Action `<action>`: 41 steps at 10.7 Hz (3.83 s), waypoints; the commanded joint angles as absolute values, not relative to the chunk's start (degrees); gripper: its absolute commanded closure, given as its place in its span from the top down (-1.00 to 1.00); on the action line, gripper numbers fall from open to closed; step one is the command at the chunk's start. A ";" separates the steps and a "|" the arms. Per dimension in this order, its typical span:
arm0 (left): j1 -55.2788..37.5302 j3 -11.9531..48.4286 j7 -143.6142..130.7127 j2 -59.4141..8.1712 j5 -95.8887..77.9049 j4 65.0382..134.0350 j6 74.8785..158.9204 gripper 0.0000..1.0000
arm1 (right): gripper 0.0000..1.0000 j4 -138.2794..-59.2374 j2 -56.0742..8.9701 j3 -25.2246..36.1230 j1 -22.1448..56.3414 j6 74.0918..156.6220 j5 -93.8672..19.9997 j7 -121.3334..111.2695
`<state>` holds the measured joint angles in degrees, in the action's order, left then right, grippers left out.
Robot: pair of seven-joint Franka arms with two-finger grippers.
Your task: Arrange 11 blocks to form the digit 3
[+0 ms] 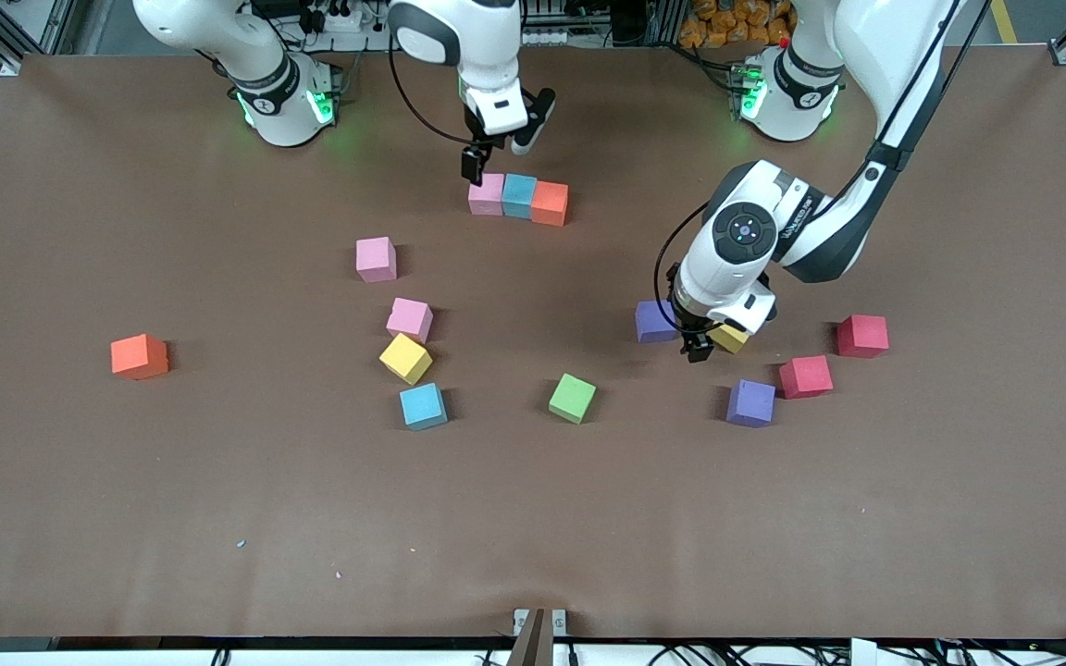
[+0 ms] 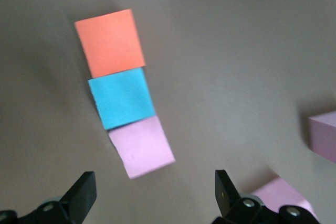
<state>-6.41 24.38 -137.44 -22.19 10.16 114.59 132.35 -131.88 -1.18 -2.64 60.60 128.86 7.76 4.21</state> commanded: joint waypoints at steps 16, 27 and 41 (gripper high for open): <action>-9.75 24.52 -147.39 -29.00 20.56 118.92 141.32 1.00 | 1.00 -119.80 -7.12 -1.93 50.47 114.25 9.79 13.27; -9.49 24.52 -148.71 -30.50 22.50 118.57 142.56 1.00 | 1.00 -117.65 -13.63 2.55 28.92 121.35 -0.15 8.35; -6.69 24.87 -141.19 -24.96 23.38 115.94 140.28 -1.00 | 1.00 -147.48 -2.99 2.29 33.75 144.23 -5.27 10.55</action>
